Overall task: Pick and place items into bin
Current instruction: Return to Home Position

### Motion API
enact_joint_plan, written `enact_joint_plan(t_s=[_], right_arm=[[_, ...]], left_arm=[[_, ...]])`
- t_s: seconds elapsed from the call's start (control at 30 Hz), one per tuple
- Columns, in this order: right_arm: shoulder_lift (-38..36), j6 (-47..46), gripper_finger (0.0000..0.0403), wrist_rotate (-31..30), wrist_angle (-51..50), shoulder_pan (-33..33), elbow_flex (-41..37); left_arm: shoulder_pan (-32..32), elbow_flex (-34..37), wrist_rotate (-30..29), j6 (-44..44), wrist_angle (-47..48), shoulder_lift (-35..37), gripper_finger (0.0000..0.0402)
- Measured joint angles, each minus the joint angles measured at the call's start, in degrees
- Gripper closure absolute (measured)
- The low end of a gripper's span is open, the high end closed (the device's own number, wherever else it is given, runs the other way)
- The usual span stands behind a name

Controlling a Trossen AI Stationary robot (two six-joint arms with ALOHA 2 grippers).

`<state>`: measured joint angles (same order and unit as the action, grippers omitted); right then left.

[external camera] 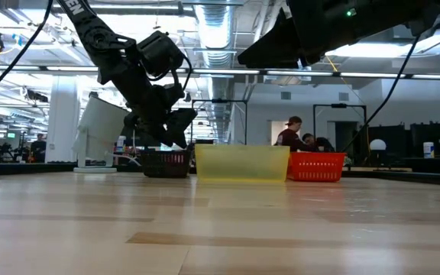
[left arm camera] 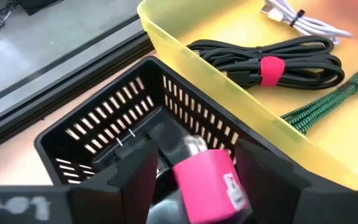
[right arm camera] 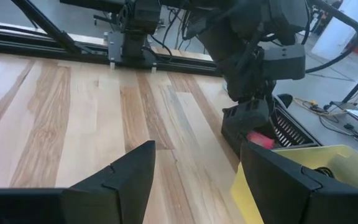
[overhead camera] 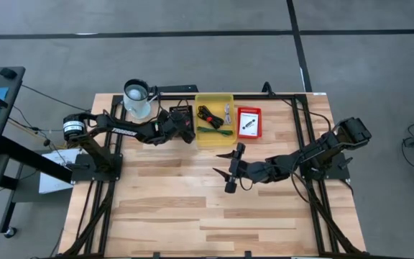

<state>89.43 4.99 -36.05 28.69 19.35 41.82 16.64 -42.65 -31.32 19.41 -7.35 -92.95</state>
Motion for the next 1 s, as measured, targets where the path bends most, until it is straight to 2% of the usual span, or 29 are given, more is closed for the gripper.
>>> enact_joint_plan(t_s=[0.4,0.5,0.63,0.7,0.9,1.0], right_arm=[[0.0,4.1,0.0170,0.0,-0.2,0.5,0.0],[0.0,7.4,0.0170,0.1,-1.2,0.9,0.0],[0.0,19.2,0.0170,0.0,-4.9,0.1,0.0],[0.0,22.1,0.0170,0.0,-7.7,-0.4,0.0],[0.0,11.8,0.0170,-0.4,-13.0,-0.7,0.0],[-2.6,4.3,0.0170,-3.0,-13.6,-1.6,-0.1]], left_arm=[[-2.5,0.0,-0.9,-3.7,0.8,1.8,0.0187],[-4.9,0.0,-6.4,-4.3,0.8,4.9,0.0187],[-9.8,0.0,-15.3,-6.5,1.4,11.3,0.0187],[-13.2,0.0,-19.7,-8.0,3.1,14.9,0.0187],[-25.4,2.9,-36.4,-8.9,5.2,24.5,0.0187],[-29.3,7.1,-40.5,-8.5,5.3,28.8,0.0187]])
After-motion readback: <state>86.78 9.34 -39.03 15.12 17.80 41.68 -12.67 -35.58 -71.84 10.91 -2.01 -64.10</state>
